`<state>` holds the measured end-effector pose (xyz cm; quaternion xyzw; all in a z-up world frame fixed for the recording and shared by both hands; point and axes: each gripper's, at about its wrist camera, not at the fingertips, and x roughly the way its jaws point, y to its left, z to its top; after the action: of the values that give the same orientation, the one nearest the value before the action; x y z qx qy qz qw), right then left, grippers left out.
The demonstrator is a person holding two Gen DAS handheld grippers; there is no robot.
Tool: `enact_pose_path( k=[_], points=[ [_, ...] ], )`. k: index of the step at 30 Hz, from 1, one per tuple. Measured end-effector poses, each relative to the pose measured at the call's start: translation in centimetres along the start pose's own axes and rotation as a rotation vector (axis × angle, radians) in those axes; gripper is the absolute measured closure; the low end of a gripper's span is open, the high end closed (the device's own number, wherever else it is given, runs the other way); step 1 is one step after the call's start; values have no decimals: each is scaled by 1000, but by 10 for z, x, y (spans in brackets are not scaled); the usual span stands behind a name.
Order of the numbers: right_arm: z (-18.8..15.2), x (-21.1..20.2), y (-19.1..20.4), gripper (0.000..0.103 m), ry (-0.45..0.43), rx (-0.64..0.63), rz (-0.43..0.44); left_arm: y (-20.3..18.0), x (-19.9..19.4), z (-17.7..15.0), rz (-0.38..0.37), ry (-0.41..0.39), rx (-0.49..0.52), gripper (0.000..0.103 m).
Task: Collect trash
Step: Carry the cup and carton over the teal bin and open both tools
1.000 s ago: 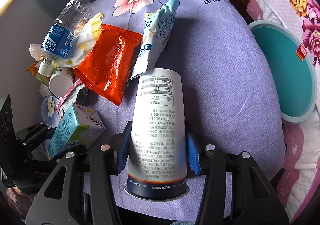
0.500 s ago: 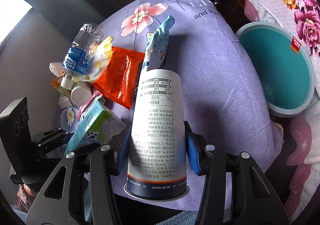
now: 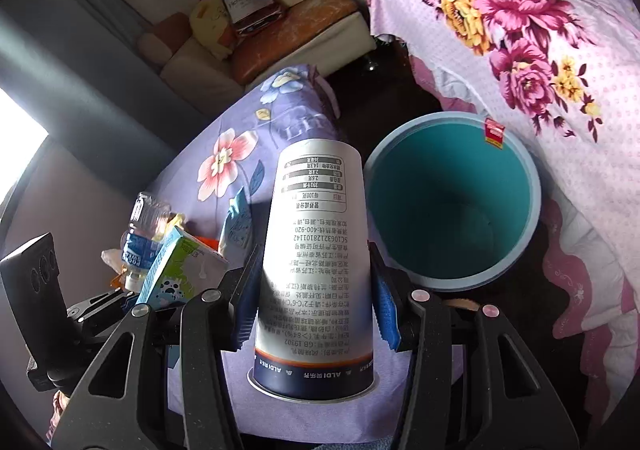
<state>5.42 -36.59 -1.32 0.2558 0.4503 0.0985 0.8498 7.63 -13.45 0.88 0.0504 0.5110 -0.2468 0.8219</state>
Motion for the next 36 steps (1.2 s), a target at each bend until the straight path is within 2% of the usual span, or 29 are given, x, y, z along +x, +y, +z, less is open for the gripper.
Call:
enact_pose_path(
  k=[5, 9, 18, 22, 27, 31, 36],
  points=[
    [14, -8, -57, 56, -42, 111, -58, -38, 50, 43, -21, 57, 60, 63],
    [17, -2, -87, 56, -39, 149, -93, -65, 92, 69, -9, 107, 99, 63],
    [20, 25, -126, 56, 15, 205, -113, -87, 156, 86, 11, 191, 106, 62],
    [21, 35, -131, 56, 36, 203, -113, -81, 161, 85, 28, 191, 84, 37],
    [20, 44, -134, 56, 57, 206, -113, -70, 157, 82, 26, 185, 53, 30],
    [20, 52, -131, 56, 77, 197, -117, -61, 148, 78, 34, 162, 28, 19],
    [25, 61, -123, 55, 97, 184, -128, -46, 132, 71, 39, 132, -8, 15]
  ],
)
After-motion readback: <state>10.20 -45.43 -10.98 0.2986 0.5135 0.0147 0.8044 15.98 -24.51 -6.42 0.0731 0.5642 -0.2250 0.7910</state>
